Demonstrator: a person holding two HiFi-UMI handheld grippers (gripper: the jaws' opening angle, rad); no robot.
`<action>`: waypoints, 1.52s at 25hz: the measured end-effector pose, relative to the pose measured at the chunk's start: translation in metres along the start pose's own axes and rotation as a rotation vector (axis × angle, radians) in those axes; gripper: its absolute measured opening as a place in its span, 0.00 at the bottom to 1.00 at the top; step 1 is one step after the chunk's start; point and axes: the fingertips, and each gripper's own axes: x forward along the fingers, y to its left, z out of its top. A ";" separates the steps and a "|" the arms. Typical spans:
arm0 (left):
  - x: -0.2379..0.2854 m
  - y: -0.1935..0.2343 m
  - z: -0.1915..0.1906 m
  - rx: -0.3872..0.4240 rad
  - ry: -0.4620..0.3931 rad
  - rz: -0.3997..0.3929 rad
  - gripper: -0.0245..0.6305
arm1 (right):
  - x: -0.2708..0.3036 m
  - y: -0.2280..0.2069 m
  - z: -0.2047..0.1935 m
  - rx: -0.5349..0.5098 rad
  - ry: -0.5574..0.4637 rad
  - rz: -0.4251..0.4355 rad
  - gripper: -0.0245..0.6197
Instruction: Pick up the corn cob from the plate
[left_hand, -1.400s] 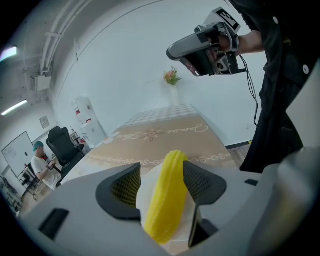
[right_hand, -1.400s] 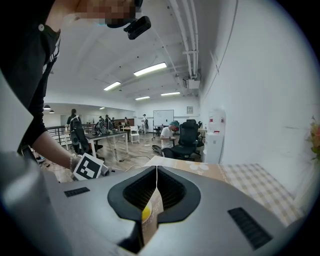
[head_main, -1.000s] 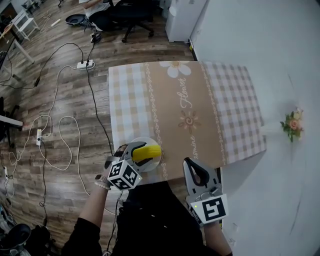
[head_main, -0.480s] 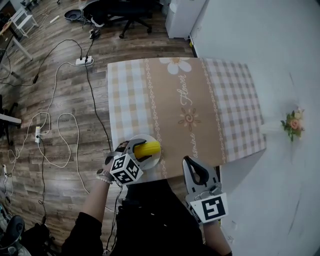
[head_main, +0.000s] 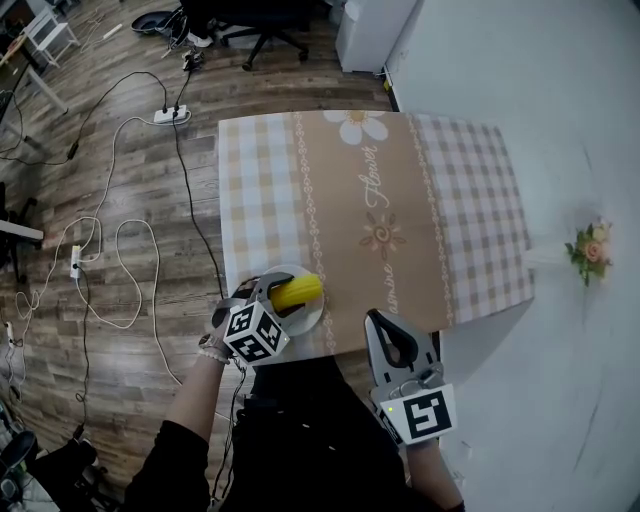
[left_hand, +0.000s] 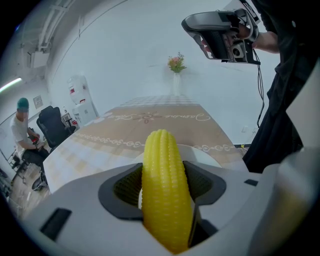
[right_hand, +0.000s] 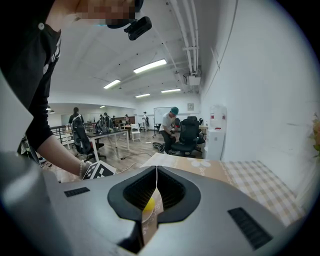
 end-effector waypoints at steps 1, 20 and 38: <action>0.000 0.000 0.000 0.000 0.000 0.001 0.44 | 0.000 0.000 -0.002 -0.001 0.009 0.000 0.10; -0.020 0.019 0.017 -0.174 -0.091 0.096 0.43 | -0.004 0.006 0.003 -0.008 -0.031 0.019 0.10; -0.092 0.027 0.049 -0.318 -0.188 0.242 0.43 | -0.008 0.018 0.028 -0.061 -0.129 0.096 0.10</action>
